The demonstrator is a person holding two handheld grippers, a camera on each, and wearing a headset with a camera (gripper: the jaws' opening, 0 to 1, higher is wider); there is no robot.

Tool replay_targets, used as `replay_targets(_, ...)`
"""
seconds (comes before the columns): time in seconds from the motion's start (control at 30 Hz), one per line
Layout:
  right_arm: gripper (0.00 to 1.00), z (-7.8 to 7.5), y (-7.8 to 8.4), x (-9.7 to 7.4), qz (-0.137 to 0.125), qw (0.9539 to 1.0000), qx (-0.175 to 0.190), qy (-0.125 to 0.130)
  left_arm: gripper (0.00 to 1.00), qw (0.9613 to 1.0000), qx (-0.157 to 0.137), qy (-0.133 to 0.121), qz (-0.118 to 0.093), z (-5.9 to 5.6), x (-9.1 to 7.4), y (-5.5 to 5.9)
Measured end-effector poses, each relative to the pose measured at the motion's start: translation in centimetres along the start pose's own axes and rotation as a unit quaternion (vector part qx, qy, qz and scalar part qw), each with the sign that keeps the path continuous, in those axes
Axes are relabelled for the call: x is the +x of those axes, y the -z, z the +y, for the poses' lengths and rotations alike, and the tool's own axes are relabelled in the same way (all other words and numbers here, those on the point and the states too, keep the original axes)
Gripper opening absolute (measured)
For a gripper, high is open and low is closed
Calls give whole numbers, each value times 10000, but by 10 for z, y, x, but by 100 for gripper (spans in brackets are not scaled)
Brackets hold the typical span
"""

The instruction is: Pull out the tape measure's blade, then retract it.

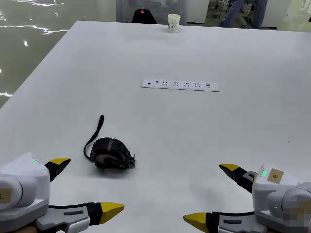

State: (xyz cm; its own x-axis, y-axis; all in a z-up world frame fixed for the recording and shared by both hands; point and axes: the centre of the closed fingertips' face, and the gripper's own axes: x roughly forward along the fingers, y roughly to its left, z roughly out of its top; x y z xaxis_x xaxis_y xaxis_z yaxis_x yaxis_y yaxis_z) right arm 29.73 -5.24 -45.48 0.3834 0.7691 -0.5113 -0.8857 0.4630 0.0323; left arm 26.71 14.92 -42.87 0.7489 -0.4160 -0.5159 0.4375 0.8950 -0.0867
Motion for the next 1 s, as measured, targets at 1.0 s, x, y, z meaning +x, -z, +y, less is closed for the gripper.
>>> replay_targets(1.0, 99, 7, 4, -18, -104, 9998, 169, 83, 99, 9994, 313, 76, -129, -5, -16, 12)
